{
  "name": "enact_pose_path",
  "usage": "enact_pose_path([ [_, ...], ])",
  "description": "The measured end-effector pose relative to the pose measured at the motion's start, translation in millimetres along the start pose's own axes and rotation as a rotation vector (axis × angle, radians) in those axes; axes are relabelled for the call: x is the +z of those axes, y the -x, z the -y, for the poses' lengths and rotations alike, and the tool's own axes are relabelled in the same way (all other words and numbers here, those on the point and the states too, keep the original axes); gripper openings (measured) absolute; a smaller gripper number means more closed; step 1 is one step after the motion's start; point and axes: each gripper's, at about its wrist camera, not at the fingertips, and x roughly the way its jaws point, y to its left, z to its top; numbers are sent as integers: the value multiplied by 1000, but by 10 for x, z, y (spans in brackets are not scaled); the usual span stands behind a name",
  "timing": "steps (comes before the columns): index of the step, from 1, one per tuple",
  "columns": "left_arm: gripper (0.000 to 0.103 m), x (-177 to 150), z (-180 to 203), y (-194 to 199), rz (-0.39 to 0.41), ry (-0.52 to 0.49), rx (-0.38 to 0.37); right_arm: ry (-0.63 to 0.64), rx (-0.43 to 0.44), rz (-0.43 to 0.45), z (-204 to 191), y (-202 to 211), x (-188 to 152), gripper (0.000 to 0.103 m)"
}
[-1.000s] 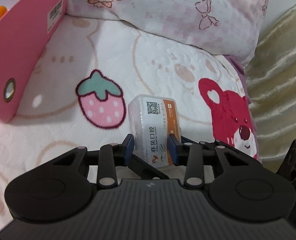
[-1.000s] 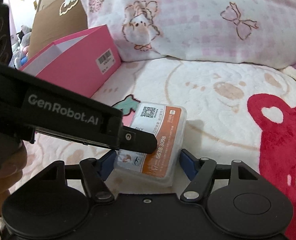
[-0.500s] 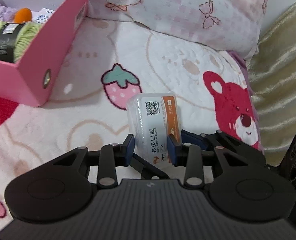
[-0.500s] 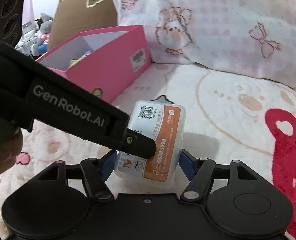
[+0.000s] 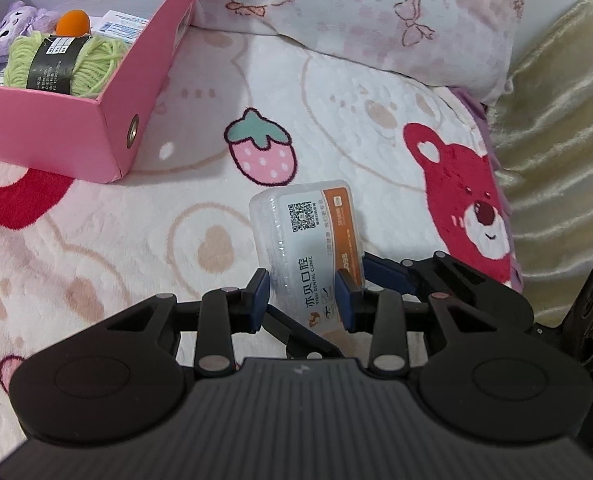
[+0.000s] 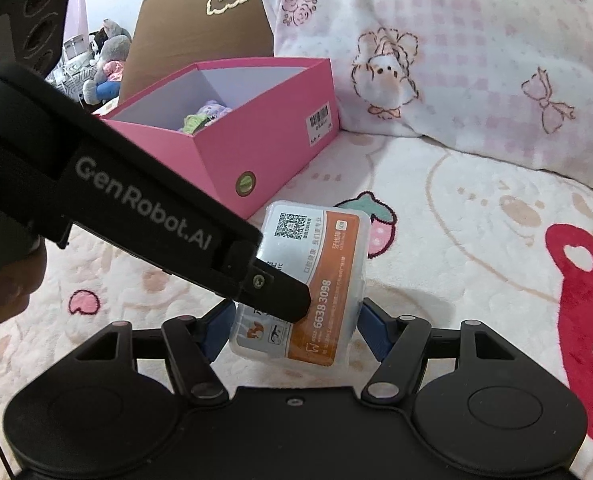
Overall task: Organize objects
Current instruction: 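Lift the orange-labelled box with both grippers and carry it over the pink box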
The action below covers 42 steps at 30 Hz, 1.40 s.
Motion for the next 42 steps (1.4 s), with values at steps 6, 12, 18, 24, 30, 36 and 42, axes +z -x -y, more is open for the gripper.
enact_pose_path([
  [6,34,-59,-40,227,24,7,-51,9,0,28,-99,191,64,71],
  [12,34,-108,-74,423,67,10,-34,50,10,53,-230,269,172,69],
  [18,34,-102,-145,746,132,11,-34,110,23,80,-416,377,381,68],
  [24,34,-50,-278,1037,231,47,-12,129,41,116,-626,363,633,68],
  [30,34,-31,-471,1329,287,75,20,168,75,119,-892,325,877,68],
  [36,34,-70,-654,1457,347,111,46,209,91,114,-1105,210,1003,68],
  [42,34,81,-783,1588,327,90,86,215,128,107,-1216,96,1197,67],
])
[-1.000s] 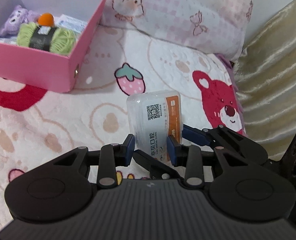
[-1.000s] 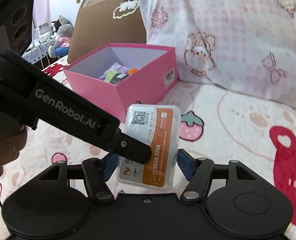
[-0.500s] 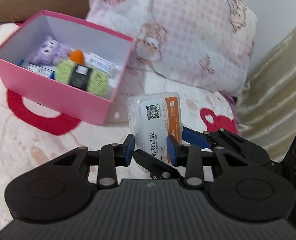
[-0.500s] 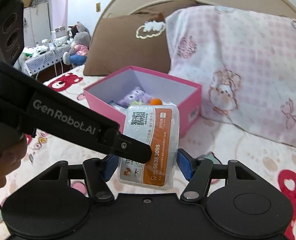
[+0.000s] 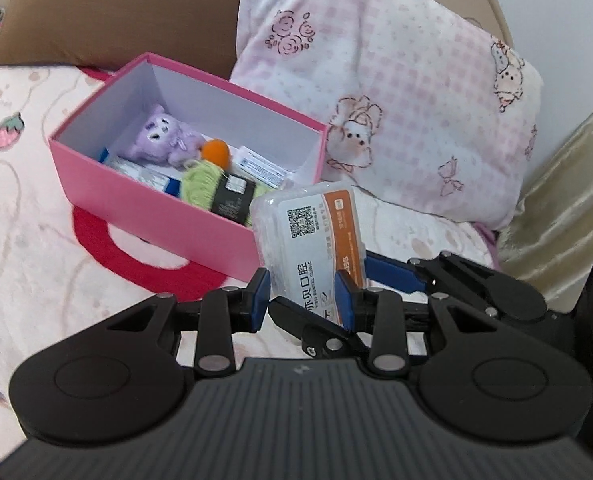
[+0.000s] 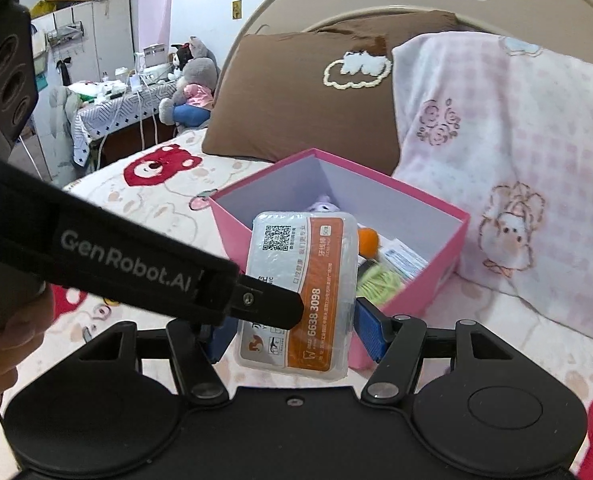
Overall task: Organize objects
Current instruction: 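Lift the orange-labelled box with both grippers and carry it over the pink box, then lower the held box into the pink box beside the blue packets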
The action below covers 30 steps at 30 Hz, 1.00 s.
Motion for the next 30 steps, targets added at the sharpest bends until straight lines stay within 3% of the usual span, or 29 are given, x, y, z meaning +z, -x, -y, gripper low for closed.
enact_pose_path([
  [3,35,118,-33,22,10,-55,9,43,3,14,-32,-63,138,67],
  [14,35,566,-301,-13,-24,-9,10,113,21,17,-91,-290,503,67],
  [23,36,969,-398,-120,-56,-8,53,158,53,17,-7,-558,815,66],
  [30,36,1214,-564,-373,-130,2,90,225,84,-19,19,-874,931,66],
])
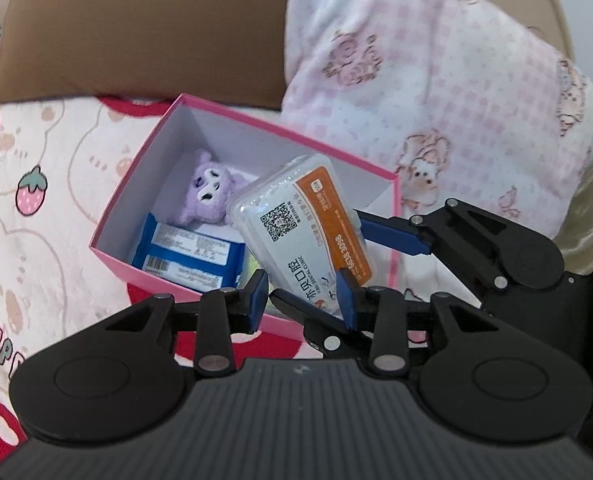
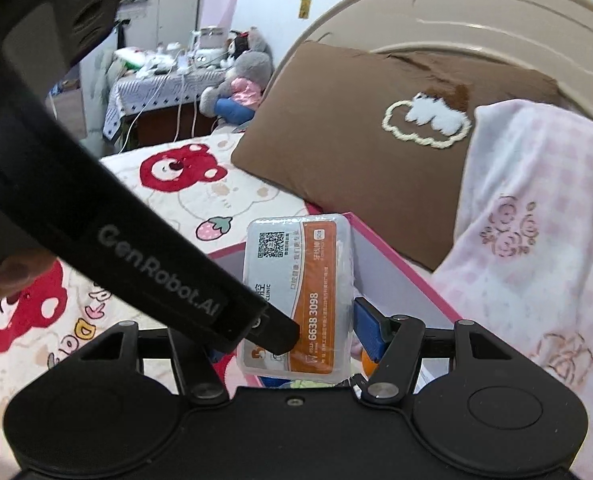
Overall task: Organize objects
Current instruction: 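Lower the held box into the pink box beside the blue packets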
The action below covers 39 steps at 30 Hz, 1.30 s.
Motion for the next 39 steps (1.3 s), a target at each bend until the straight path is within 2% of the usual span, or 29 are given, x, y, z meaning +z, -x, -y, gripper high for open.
enact_pose_path([
  [12,36,396,-265,-442,-54,143,67,-61,119,-86,371,-635,200,66],
  [17,36,497,-337,-664,-88,151,108,3,163,-133,430,-904,238,65],
  [25,36,512,-592,-1049,-171,229,111,109,192,-193,386,-1271,137,65],
  [28,35,501,-597,-1173,-212,192,139,149,215,-219,360,-1384,106,65],
  [32,33,528,-590,-1294,-247,145,162,223,198,-225,283,-1469,52,65],
  [39,34,532,-713,-1472,-277,166,146,264,246,-303,338,-1657,-4,65],
])
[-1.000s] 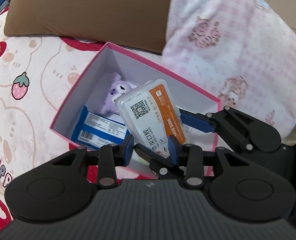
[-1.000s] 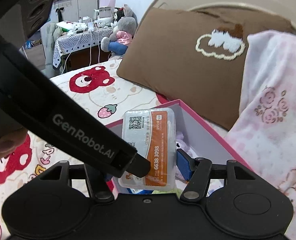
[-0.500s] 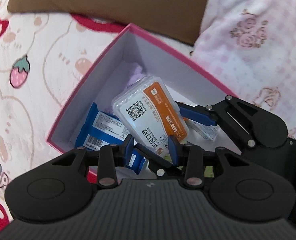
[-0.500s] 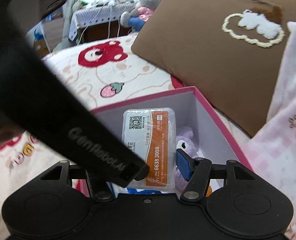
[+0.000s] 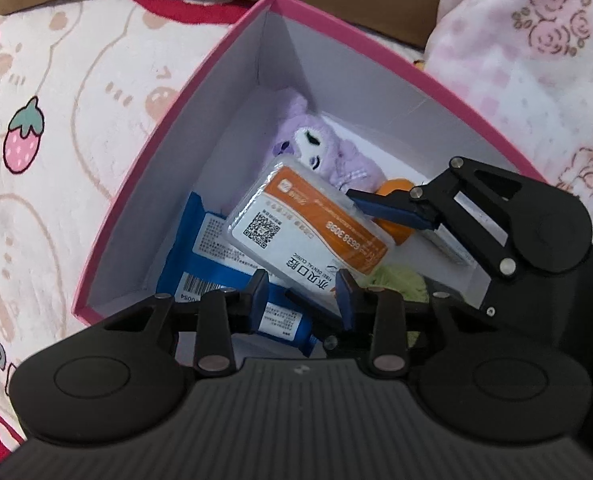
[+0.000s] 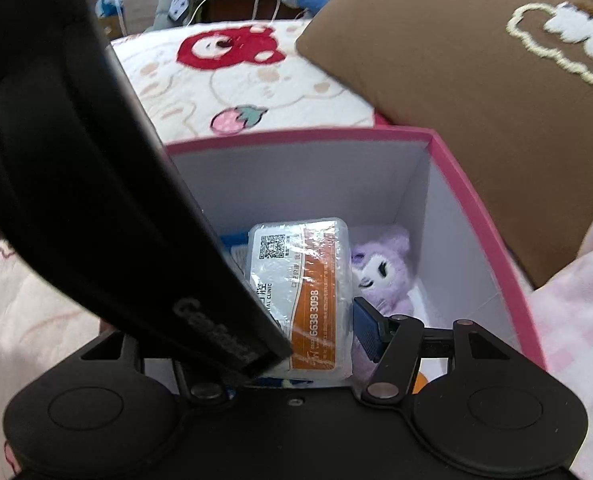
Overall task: Organize objects
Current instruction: 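Lower the held box into the pink box beside the blue packets, then open both grippers to release the orange-labelled box inside the pink box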
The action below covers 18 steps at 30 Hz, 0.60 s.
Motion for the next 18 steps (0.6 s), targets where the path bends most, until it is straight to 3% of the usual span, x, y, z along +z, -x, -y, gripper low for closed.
enact_pose_path([
  [8,34,73,-51,-123,-41,0,-28,77,46,-95,38,-143,62,65],
  [13,35,66,-73,-163,-8,26,-13,216,-42,-117,-49,-124,95,69],
  [15,35,47,-82,-151,-2,60,-34,262,-100,-93,-164,-44,82,70],
  [18,35,-16,-27,-12,48,47,-25,243,-102,-29,-285,155,43,71],
])
